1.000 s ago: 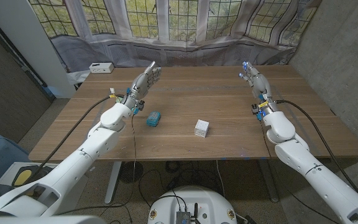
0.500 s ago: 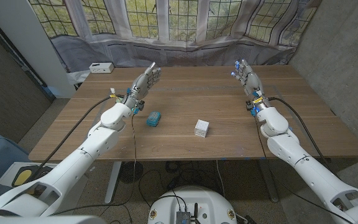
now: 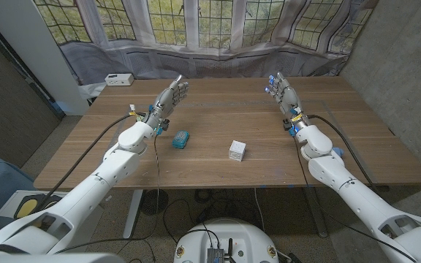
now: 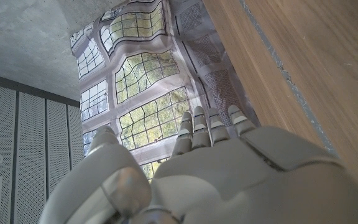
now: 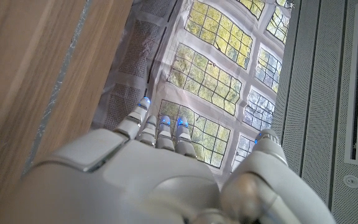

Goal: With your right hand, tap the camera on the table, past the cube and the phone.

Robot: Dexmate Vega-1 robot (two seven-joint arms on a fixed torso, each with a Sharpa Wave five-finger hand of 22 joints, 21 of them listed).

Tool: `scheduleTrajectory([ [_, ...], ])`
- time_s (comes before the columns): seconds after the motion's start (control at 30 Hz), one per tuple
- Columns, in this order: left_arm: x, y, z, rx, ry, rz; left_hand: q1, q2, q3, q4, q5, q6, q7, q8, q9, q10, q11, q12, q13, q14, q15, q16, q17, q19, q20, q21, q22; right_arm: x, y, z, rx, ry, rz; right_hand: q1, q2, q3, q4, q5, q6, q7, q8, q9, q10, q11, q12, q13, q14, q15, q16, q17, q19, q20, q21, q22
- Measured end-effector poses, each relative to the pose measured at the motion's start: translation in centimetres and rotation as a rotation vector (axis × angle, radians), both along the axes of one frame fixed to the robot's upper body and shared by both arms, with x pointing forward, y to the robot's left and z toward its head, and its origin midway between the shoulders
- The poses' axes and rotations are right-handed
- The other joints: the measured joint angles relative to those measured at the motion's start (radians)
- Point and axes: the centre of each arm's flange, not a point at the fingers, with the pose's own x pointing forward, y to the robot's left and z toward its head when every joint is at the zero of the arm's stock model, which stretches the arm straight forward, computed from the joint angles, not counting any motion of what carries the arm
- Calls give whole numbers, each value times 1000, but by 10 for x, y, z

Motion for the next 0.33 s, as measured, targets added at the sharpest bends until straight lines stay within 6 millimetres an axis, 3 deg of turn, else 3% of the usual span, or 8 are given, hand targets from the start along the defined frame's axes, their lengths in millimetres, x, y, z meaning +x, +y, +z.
scheduleTrajectory([
  [0.33,7,-1,0,-5,-1,-16,0,0,0,0,0,0,0,0,0,0,0,1,0,0,0,0,0,0,0,0,0,0,0,-10,11,28,-9,-5,-5,0,0,0,0,0,0,0,0,0,0,0,0,0,0,0,-5,5,-4,0],
])
